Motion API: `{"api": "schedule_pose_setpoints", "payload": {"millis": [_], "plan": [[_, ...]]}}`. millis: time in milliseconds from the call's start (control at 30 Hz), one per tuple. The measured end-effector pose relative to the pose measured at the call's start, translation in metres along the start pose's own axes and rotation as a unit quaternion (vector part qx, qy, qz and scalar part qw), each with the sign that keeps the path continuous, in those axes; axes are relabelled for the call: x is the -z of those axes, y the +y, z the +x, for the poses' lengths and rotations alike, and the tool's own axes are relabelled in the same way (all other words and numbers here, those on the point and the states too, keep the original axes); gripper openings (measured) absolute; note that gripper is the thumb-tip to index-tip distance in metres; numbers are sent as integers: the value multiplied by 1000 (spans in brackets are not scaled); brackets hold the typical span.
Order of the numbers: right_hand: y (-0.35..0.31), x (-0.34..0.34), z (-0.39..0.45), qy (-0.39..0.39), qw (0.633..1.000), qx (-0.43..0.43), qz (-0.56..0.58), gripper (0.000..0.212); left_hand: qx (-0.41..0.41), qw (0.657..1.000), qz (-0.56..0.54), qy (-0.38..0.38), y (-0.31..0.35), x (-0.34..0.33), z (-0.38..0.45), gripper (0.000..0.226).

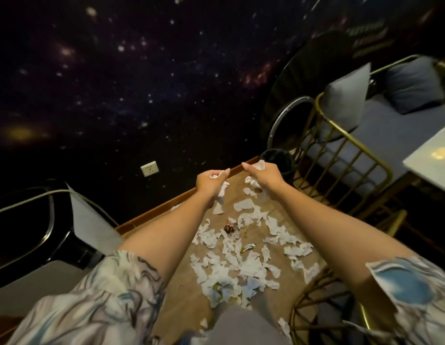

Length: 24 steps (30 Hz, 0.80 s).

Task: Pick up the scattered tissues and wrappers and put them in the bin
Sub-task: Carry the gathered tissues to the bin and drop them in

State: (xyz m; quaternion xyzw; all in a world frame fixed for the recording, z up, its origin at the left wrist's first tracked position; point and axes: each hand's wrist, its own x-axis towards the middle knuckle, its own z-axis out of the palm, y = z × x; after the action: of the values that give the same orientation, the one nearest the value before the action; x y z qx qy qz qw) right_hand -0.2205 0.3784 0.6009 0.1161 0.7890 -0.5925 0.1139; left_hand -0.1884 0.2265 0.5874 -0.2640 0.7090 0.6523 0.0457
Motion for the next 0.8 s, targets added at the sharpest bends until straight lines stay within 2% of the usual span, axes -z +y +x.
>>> {"api": "schedule_pose_setpoints", "payload": {"millis": [67, 133, 233, 300, 333, 400, 467, 533, 667, 800], "plan": [[-4, 6, 5, 24, 999, -21, 13, 52, 1, 1000, 7, 1, 10, -6, 9, 32], [-11, 9, 12, 40, 998, -36, 27, 54, 3, 1000, 12, 6, 22, -9, 24, 36], [-17, 7, 35, 53, 992, -73, 85, 46, 34, 999, -17, -12, 40, -6, 57, 35], [-23, 2, 56, 51, 976, -113, 181, 39, 56, 997, -28, -35, 56, 0, 82, 26], [-26, -1, 68, 67, 965, -122, 222, 37, 61, 997, -27, -47, 63, 3, 97, 33], [-38, -6, 84, 100, 948, -140, 267, 31, 72, 994, -14, -80, 78, 8, 124, 63], [-48, -14, 96, 114, 932, -159, 305, 30, 69, 992, 10, -102, 87, 9, 151, 76], [-57, -25, 109, 126, 923, -165, 322, 29, 47, 991, 32, -119, 96, 8, 173, 73], [-68, -45, 127, 166, 891, -196, 375, 33, 16, 990, 46, -133, 108, 1, 213, 51], [-68, -48, 143, 207, 846, -212, 444, 29, 38, 984, 61, -165, 100, -10, 248, 56]]}}
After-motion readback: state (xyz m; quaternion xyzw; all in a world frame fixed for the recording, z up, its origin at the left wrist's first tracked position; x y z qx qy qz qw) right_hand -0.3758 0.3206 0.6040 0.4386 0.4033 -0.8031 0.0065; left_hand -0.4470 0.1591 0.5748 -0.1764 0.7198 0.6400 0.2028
